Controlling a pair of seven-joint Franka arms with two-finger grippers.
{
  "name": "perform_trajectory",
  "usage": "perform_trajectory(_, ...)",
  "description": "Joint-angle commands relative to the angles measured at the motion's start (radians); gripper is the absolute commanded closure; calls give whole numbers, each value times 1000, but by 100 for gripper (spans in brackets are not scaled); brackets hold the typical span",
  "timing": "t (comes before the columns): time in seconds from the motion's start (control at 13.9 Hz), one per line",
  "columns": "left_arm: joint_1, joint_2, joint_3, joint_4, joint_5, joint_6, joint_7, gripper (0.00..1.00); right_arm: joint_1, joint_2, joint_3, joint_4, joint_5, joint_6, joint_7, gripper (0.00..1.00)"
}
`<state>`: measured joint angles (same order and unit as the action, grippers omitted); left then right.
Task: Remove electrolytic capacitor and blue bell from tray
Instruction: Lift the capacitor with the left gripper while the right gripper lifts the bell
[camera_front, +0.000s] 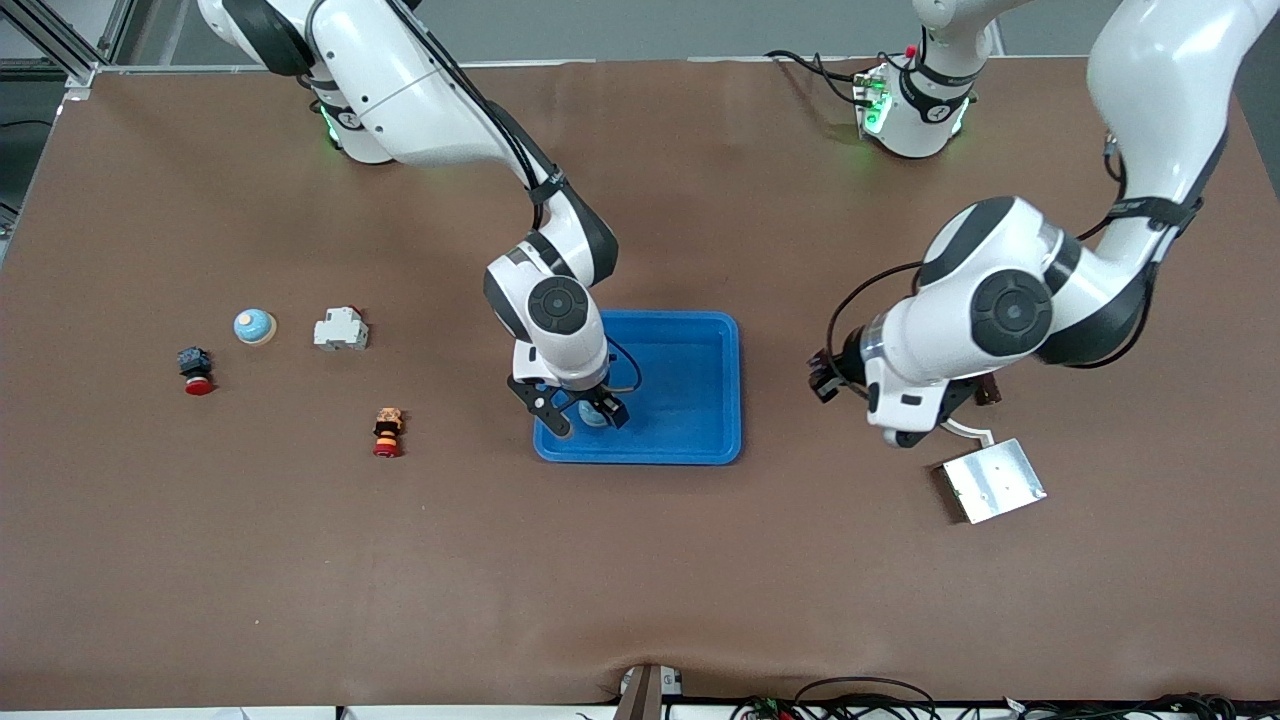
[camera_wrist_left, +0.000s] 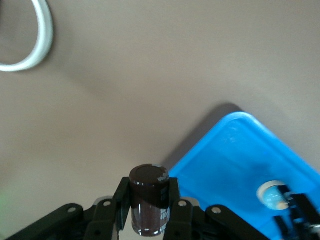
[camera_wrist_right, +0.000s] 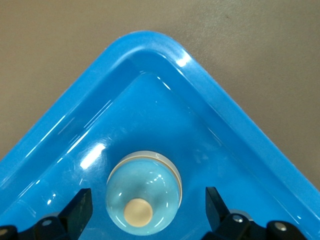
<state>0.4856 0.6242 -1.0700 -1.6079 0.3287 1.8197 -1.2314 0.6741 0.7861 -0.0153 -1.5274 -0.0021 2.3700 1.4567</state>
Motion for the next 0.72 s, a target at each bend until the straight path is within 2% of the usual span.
perform_trajectory(0.0,123,-101,-56,-127,-17,1,133,100,-7,22,11,39,-16,-14,14,0)
perform_trajectory(0.36,226,-181,-62,-233,-8,1,357,100,4,33,11,49,-15,-8,17,0)
perform_trajectory(0.65,271,-182,-60,-271,36,1,418,100,10,36,11,52,-13,-8,19,0)
